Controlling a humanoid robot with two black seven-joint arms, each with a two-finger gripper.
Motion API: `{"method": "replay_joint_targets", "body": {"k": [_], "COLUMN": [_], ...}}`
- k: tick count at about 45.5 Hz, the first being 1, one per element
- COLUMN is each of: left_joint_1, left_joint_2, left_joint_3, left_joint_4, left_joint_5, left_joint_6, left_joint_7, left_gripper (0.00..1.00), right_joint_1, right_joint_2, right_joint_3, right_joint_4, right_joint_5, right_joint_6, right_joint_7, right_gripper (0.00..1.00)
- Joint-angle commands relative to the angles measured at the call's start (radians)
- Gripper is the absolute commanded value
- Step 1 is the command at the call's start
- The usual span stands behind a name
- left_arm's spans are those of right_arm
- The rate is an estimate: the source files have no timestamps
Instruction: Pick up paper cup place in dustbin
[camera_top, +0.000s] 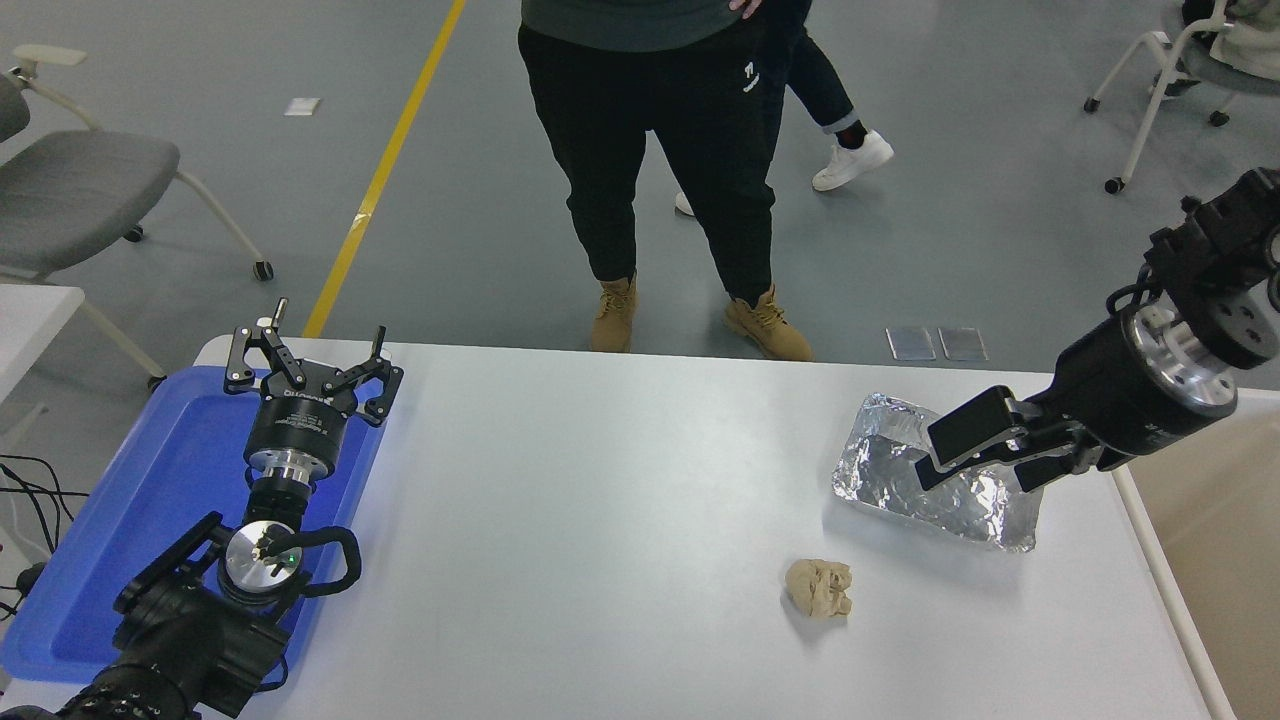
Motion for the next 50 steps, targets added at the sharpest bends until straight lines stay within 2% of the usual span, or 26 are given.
{"method": "replay_joint_targets", "body": {"k": [1,15,50], "left_joint_1": [0.0,0.0,0.0], "left_joint_2": [-0.001,-0.001,-0.001], "left_joint_3": [0.0,0.0,0.0], "left_joint_4": [0.0,0.0,0.001], "left_joint_5": [-0.001,-0.003,-0.005], "left_joint_6": [0.0,0.002,0.003], "left_joint_7": [-0.001,-0.001,-0.002], "left_gripper": [1.0,1.0,1.0], "right_joint_1": [0.075,0.105,0.148], "right_joint_2": [0.072,0.175,0.195], "right_joint_3": [-0.022,-0.068,-0.174], "right_joint_4": [0.045,0.045,0.049], "right_joint_5": [0.064,0.064,0.061], "right_joint_6": [0.001,-0.028,-0.028], "right_joint_7": [-0.002,-0.002,-0.017], "right_gripper": [1.0,1.0,1.0]}}
